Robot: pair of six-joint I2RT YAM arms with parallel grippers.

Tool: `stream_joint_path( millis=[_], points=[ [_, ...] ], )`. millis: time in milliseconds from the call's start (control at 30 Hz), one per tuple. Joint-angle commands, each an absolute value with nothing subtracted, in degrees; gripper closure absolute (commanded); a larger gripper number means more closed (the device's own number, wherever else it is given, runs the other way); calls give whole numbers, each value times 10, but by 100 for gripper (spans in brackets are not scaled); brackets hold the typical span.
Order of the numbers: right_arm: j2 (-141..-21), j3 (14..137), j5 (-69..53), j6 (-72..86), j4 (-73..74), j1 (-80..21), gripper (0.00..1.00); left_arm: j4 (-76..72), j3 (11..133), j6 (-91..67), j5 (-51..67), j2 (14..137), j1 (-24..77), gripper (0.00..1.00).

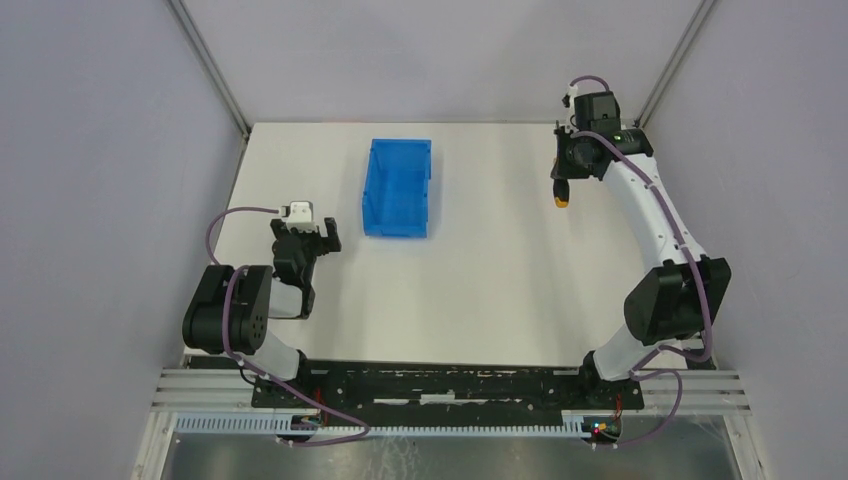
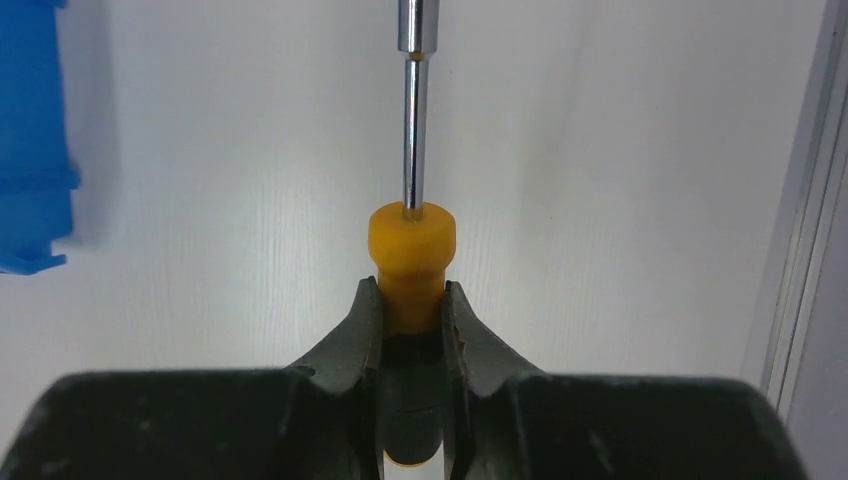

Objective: Put the screwdriver in the bin

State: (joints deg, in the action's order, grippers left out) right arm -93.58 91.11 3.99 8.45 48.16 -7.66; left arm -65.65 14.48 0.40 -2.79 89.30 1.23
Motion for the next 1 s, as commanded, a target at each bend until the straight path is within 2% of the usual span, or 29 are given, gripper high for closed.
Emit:
stream_joint_path(
  millis=[0, 200, 300, 500, 700, 867, 900, 967],
  points=[
    [-949, 987, 28, 142, 515, -124, 100, -669, 144, -15, -24, 881, 10, 0],
    [-1061, 1170, 34, 187, 417, -317, 100, -670, 144, -15, -23, 881, 10, 0],
    [-1111, 1197, 76, 205, 348, -370, 100, -669, 144, -15, -24, 881, 10, 0],
    [-1191, 1151, 131, 200, 212, -418, 100, -669, 144, -15, -24, 881, 10, 0],
    [-1328, 1213, 138, 185, 222, -446, 100, -669, 144, -15, -24, 881, 10, 0],
    [-1378, 1214, 176, 188, 220, -455, 100, -669, 144, -15, -24, 881, 10, 0],
    [-1383, 1213, 182, 191, 222, -456, 98, -669, 144, -15, -24, 881, 10, 0],
    [-1388, 1206, 183, 194, 214, -458, 88, -668, 144, -15, -23, 881, 10, 0]
  ],
)
